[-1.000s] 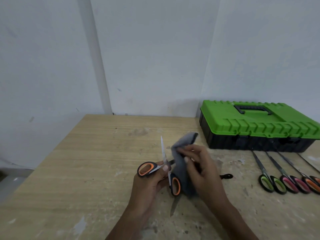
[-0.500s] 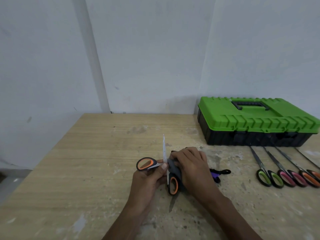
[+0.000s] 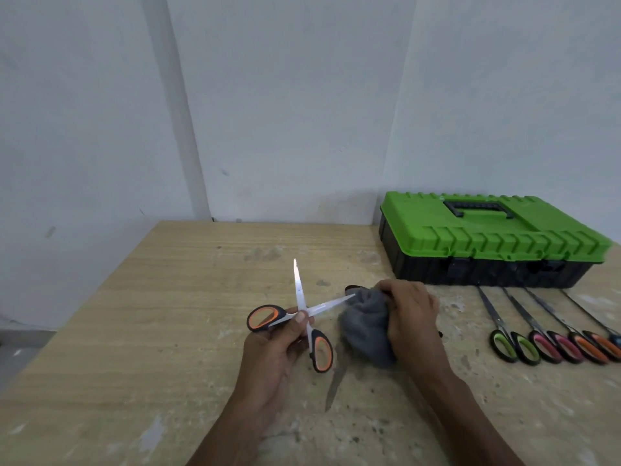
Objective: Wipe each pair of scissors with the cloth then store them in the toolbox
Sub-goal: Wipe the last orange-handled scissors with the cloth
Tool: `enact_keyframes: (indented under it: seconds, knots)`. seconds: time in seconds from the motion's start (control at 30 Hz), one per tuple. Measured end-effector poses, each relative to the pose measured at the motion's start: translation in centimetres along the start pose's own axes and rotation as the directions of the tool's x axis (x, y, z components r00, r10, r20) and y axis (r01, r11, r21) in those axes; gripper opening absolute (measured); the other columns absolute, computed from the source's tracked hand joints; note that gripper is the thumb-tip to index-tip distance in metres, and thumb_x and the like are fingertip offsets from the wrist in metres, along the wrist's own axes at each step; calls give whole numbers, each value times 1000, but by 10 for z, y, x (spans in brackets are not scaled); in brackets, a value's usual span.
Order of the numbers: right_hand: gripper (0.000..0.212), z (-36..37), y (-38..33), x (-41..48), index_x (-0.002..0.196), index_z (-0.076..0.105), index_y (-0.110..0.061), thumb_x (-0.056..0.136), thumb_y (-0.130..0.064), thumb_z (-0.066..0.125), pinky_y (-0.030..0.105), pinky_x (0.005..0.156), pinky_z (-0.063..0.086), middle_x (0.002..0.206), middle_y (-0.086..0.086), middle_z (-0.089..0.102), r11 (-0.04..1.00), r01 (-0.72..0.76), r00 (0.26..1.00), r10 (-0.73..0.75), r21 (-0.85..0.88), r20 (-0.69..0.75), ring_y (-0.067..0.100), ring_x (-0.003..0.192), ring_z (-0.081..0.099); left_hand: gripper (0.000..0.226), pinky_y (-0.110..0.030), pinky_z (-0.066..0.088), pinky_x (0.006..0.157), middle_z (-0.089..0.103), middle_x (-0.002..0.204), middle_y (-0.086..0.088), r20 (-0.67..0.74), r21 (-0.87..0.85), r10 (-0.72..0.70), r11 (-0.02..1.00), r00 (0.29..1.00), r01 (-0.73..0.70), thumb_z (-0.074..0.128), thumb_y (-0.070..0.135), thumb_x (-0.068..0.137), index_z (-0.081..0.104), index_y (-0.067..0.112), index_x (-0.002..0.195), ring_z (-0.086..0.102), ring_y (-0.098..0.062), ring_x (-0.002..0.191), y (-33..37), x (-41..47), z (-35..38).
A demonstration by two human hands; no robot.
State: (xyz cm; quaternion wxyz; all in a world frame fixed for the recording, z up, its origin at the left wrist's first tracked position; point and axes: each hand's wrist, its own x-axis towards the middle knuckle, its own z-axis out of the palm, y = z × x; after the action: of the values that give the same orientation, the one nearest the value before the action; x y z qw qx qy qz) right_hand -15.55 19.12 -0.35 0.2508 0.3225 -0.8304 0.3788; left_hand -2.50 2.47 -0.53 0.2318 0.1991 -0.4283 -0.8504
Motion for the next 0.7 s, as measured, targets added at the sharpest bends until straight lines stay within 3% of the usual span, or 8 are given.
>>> enact_keyframes:
  seconds: [0.07, 0.13, 0.2, 0.3, 0.37, 0.47, 0.6, 0.7]
  knots:
    - [22, -8, -1, -2, 100, 60, -27, 89, -26, 42, 28, 85, 25, 97, -19, 53, 999, -45, 992, 46, 13, -118, 3, 96, 45, 8, -27, 61, 66, 73, 84, -15, 9, -4, -17, 1000, 1000, 17, 67, 0, 88, 73, -5, 91, 72, -17, 74, -1, 1, -1]
    - [23, -9, -20, -4, 99, 66, -18, 87, -21, 46, 33, 84, 35, 96, -11, 60, 998, 46, 989, -39, 49, -139, 7, 94, 50, 13, -29, 62, 68, 73, 88, -17, 22, 14, -26, 1000, 999, 26, 68, 2, 87, 72, -7, 95, 72, -19, 76, -3, 1, 2]
    - [17, 3, -41, -13, 97, 67, -16, 86, -17, 54, 38, 83, 42, 96, -5, 64, 978, 198, 980, -197, 62, -18, 15, 92, 55, 25, -35, 63, 76, 76, 100, -18, 47, 11, -36, 999, 998, 35, 69, 6, 86, 71, -10, 104, 73, -25, 87, -4, 1, 6]
    - [28, 27, -54, -30, 120, 68, -18, 97, -21, 51, 37, 108, 39, 127, -4, 65, 947, 318, 936, -322, 46, 145, 14, 127, 54, 28, -39, 62, 84, 75, 111, -23, 63, -55, -54, 997, 997, 57, 66, 7, 88, 72, -9, 111, 72, -31, 99, -1, 2, 2]
    - [37, 27, -53, -31, 136, 58, -19, 103, -28, 43, 34, 114, 36, 141, -2, 58, 967, 230, 954, -246, 111, 170, 11, 138, 46, 32, -39, 62, 81, 74, 107, -23, 40, -113, -75, 990, 996, 79, 68, 8, 84, 71, -10, 109, 71, -30, 95, 2, 4, 0]
    - [47, 17, -50, -29, 141, 50, -18, 105, -45, 35, 29, 109, 41, 146, -2, 53, 974, 79, 983, -112, 210, 148, 8, 138, 44, 31, -38, 63, 78, 72, 99, -21, 32, -115, -85, 989, 996, 88, 71, 8, 80, 69, -9, 107, 72, -26, 86, 1, 3, 2]
    - [31, 18, -43, -26, 125, 59, -2, 100, -15, 44, 17, 113, 31, 146, 4, 47, 967, 226, 971, -234, 120, 56, 14, 139, 42, 31, -41, 62, 84, 73, 102, -22, 49, -78, -85, 993, 995, 89, 71, 7, 85, 68, -12, 109, 72, -28, 92, 1, 1, 3]
    - [29, 22, -38, -18, 114, 67, 0, 99, -15, 47, 19, 109, 39, 137, 10, 57, 973, 175, 983, -182, 148, 32, 19, 127, 54, 23, -41, 62, 83, 73, 101, -21, 54, -60, -80, 995, 995, 83, 70, 6, 86, 70, -8, 104, 73, -29, 92, 2, -1, 4]
